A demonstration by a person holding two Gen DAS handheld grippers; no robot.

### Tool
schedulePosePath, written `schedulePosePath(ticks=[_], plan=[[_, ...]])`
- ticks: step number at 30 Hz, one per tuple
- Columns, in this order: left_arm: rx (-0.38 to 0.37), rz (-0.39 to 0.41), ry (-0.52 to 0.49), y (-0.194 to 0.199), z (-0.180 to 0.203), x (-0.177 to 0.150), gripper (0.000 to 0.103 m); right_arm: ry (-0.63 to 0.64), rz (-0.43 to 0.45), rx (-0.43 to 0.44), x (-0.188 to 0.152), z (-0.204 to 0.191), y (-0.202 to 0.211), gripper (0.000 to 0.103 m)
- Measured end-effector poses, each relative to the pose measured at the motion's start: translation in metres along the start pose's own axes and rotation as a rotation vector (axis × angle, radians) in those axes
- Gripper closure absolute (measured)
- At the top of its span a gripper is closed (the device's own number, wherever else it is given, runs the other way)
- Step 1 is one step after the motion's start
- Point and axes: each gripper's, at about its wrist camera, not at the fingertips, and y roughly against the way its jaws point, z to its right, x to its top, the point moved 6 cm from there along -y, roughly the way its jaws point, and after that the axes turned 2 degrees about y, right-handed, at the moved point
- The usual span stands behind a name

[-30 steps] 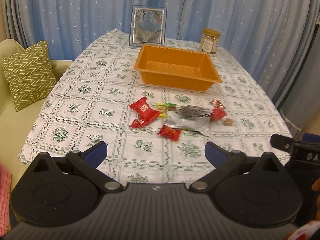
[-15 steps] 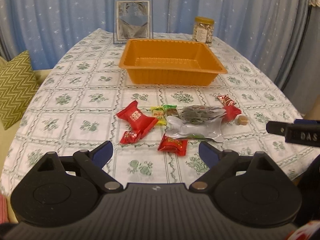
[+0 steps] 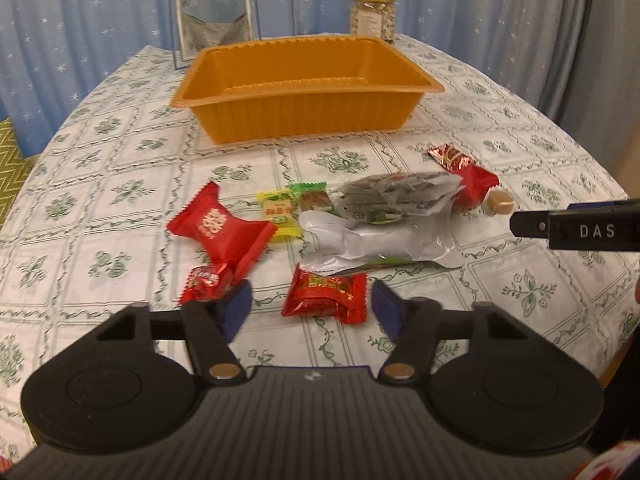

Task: Organize snacks
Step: 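Grasp the small red candy with the left tool while the right tool grasps the caramel cube, then carry both candies over the orange tray and open both tools to drop them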

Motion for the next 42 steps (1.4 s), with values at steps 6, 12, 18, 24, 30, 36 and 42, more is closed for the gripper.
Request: schedulePosePath(ticks=[6, 12, 18, 24, 30, 36, 42], plan=[[-0.001, 0.015, -0.015, -0.004, 0.001, 0.0, 0.07, 0.002, -0.005, 0.009, 0.001, -0.001, -0.01, 0.022], [0.011, 0.026, -0.018, 0.0, 0.0, -0.001, 0.075, 0.035, 0.004, 0.014, 0.005, -0.008, -0.016, 0.022], [0.025, 0.045, 0.01, 0.007, -0.008, 0.001, 0.076, 0.093, 0.008, 0.017, 0.01, -0.016, -0.026, 0.038], [0.041, 0.065, 0.017, 0.012, -0.01, 0.005, 0.076, 0.138, 0.025, 0.003, 0.015, -0.022, -0.032, 0.057], [0.043, 0.074, 0.031, 0.018, -0.011, 0.006, 0.076, 0.146, 0.033, 0.003, 0.012, -0.024, -0.026, 0.067], [0.052, 0.101, 0.042, 0.027, -0.013, 0.013, 0.076, 0.132, 0.077, -0.019, 0.018, -0.019, -0.014, 0.067], [0.052, 0.134, 0.079, 0.036, -0.022, 0.029, 0.076, 0.105, 0.147, -0.042, 0.034, -0.013, 0.004, 0.067]])
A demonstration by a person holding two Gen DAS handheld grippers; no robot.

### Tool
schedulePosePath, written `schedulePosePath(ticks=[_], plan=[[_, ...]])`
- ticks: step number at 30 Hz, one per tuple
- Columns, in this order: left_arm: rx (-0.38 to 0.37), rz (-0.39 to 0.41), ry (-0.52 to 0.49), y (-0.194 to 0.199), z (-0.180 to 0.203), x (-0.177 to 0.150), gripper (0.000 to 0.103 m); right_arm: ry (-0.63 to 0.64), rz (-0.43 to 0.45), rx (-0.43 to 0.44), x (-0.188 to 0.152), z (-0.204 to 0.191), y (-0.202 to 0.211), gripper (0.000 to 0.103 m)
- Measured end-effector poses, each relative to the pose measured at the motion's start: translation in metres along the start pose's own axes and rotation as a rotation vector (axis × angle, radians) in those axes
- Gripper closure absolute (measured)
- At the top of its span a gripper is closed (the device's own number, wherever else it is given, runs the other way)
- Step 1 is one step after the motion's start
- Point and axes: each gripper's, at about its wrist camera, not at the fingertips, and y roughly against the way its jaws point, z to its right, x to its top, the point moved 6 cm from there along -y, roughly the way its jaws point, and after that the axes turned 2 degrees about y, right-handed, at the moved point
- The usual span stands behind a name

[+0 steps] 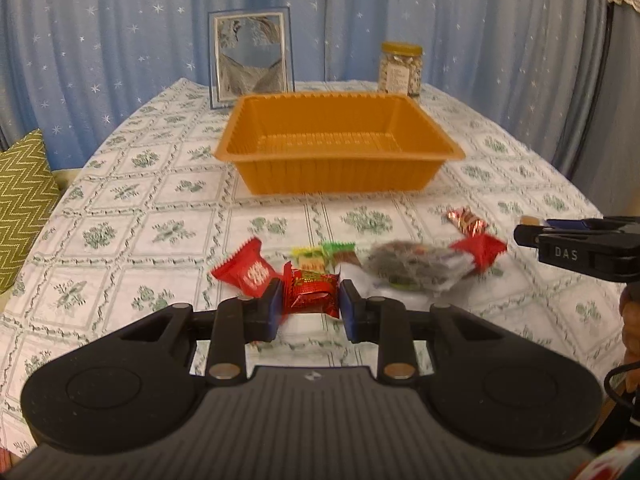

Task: Organize snacks
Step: 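Carry both candies over the orange tray and open both tools to drop them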

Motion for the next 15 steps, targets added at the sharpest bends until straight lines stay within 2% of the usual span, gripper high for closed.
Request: schedulePosePath(ticks=[7, 15], plan=[[0.0, 0.061, 0.012, -0.005, -0.006, 0.033, 0.076, -0.011, 0.073, 0.059, 0.034, -0.014, 0.011, 0.067], [-0.011, 0.135, 0.03, -0.029, -0.011, 0.085, 0.076, 0.001, 0.133, 0.12, 0.086, -0.029, -0.01, 0.067]])
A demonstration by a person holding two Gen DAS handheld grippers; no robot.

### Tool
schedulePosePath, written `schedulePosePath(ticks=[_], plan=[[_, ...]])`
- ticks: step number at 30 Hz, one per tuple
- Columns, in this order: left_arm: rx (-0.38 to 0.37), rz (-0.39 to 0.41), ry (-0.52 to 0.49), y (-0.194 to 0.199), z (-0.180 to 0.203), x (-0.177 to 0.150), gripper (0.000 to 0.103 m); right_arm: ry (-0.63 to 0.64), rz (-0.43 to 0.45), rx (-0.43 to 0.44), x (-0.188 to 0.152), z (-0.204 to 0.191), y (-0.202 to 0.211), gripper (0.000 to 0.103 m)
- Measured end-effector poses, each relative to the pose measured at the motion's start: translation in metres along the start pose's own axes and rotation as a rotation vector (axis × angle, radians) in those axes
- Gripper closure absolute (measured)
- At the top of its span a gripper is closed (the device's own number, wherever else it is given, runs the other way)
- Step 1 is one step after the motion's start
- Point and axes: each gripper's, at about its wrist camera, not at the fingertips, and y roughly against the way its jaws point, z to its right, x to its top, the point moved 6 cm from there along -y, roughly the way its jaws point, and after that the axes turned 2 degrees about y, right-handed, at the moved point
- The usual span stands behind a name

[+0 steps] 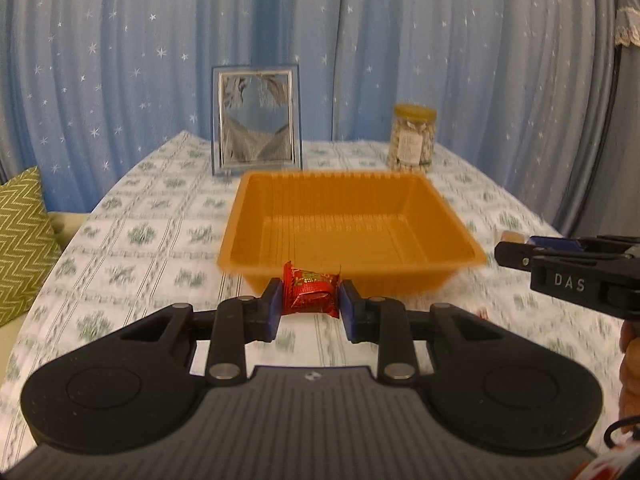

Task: Organize snacks
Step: 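Carry both candies over the orange tray and open both tools to drop them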

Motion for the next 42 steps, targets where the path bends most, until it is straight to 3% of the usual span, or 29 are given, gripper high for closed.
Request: schedulePosePath(ticks=[11, 23, 34, 37, 39, 42], plan=[[-0.005, 0.009, 0.029, -0.067, -0.011, 0.043, 0.076, -0.047, -0.014, 0.028, 0.04, 0.004, -0.062, 0.067], [-0.014, -0.079, 0.064, -0.122, -0.023, 0.051, 0.075, -0.049, -0.149, 0.068, 0.034, -0.009, -0.12, 0.067], [0.005, -0.127, 0.081, -0.15, -0.033, 0.047, 0.074, -0.043, -0.21, 0.08, 0.029, -0.018, -0.15, 0.067], [0.007, -0.133, 0.085, -0.153, -0.035, 0.045, 0.069, -0.04, -0.22, 0.078, 0.027, -0.018, -0.154, 0.067], [0.011, -0.131, 0.09, -0.154, -0.036, 0.044, 0.052, -0.04, -0.222, 0.072, 0.027, -0.017, -0.156, 0.067], [0.011, -0.13, 0.09, -0.153, -0.037, 0.044, 0.052, -0.043, -0.222, 0.068, 0.027, -0.015, -0.156, 0.067]])
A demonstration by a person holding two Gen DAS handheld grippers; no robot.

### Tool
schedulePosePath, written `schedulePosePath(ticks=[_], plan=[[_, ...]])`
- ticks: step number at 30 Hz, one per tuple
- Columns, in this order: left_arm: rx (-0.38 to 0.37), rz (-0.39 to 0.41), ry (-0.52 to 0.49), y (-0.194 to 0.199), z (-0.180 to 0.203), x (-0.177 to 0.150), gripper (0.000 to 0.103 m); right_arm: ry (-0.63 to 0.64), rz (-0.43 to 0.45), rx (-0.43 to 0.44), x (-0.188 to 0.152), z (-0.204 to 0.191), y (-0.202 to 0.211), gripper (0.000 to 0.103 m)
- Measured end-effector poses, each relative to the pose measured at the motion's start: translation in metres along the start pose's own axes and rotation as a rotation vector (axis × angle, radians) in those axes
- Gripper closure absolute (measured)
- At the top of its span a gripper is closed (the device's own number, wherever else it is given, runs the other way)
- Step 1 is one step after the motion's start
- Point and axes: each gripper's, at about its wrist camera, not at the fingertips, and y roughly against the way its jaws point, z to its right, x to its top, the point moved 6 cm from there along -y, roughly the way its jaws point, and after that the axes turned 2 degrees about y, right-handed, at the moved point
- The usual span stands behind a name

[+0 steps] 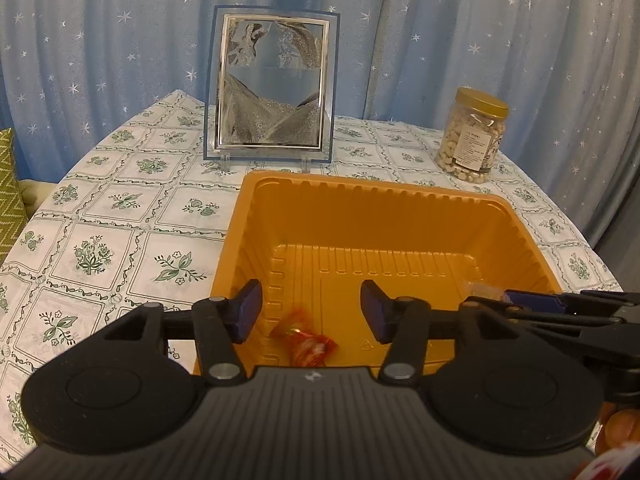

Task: Organize snacks
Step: 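Carry both candies over the orange tray and open both tools to drop them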

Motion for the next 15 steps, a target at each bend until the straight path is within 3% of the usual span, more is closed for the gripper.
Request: schedulePosePath(ticks=[15], plan=[[0.013, 0.001, -0.009, 0.0036, -0.0001, 0.0015, 0.052, -0.014, 0.018, 0.011, 0.0024, 0.0011, 0.0049, 0.067]])
